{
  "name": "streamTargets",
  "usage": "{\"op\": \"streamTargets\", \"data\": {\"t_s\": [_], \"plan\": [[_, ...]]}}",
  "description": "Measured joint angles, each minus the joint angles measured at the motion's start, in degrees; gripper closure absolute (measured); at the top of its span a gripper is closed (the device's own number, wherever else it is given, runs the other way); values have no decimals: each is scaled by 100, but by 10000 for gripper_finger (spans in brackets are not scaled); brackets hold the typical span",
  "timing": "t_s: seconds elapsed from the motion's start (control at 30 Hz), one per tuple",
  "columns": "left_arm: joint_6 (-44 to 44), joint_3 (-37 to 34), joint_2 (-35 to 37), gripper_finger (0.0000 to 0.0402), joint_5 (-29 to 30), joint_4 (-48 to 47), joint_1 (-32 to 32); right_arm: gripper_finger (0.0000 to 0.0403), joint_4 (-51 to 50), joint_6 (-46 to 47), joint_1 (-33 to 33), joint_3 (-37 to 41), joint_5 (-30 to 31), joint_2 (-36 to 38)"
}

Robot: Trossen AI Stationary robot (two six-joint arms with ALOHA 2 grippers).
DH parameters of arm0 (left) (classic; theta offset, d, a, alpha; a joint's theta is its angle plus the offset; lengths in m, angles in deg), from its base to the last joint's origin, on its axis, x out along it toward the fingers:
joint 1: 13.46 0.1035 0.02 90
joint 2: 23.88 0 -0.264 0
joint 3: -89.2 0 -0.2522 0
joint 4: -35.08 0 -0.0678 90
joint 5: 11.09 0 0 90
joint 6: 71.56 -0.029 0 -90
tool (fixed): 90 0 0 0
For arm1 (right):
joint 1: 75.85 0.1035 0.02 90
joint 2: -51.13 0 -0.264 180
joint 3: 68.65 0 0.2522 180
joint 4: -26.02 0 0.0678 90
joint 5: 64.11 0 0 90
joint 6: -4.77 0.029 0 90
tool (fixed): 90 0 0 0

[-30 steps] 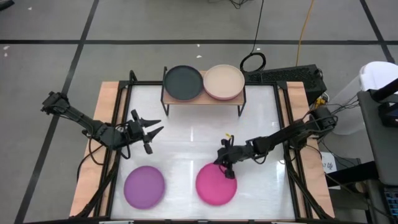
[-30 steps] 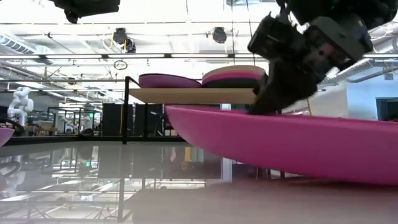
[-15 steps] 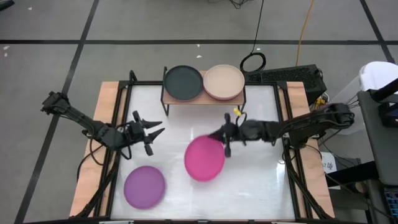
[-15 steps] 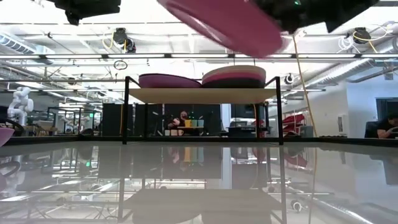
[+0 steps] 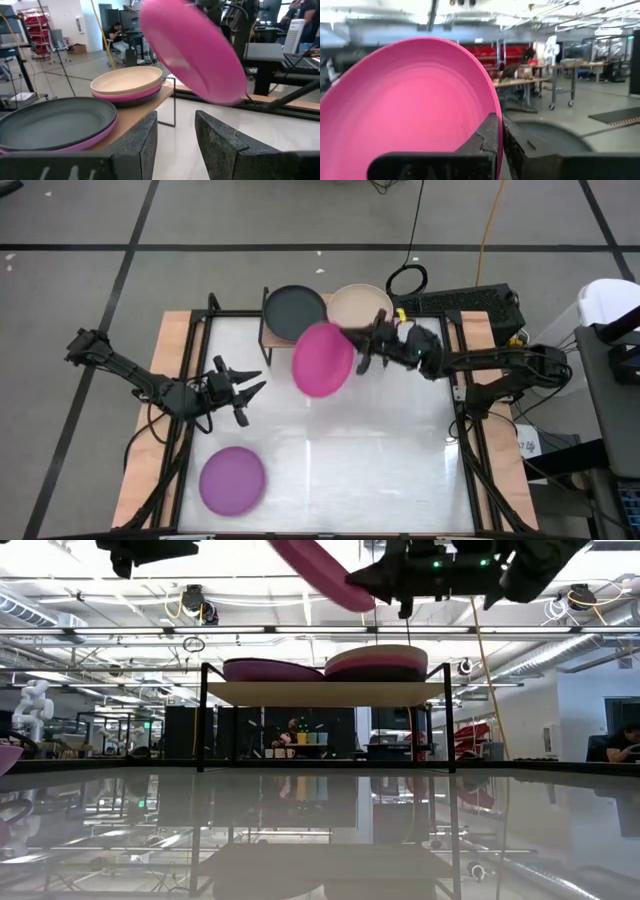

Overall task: Place and stack plates onto a shelf
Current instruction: Stack the pink plate on top of the black plate on the shelf

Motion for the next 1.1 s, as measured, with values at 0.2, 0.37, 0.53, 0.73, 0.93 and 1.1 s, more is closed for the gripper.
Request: {"op": "streamTargets", "data": {"t_s": [0.2,0.37,0.53,0.73,0.93,1.1], "plan": [[5,0,0,263,-1,63,216,403,76,223,-744,-741,-615,-381],[-22,0,0,263,3,335,342,403,-334,210,-1207,-1848,-1094,-1032],[-177,0,0,263,0,498,448,403,-1105,-132,-1583,-2900,-1457,-1823],[-356,0,0,263,1,496,659,403,-1304,-467,-1985,-3267,-1469,-2565],[-609,0,0,263,5,498,971,403,-857,-337,-2322,-3280,-1473,-2983],[-714,0,0,263,5,486,1161,403,-838,-331,-2451,-3286,-1767,-3144]]}}
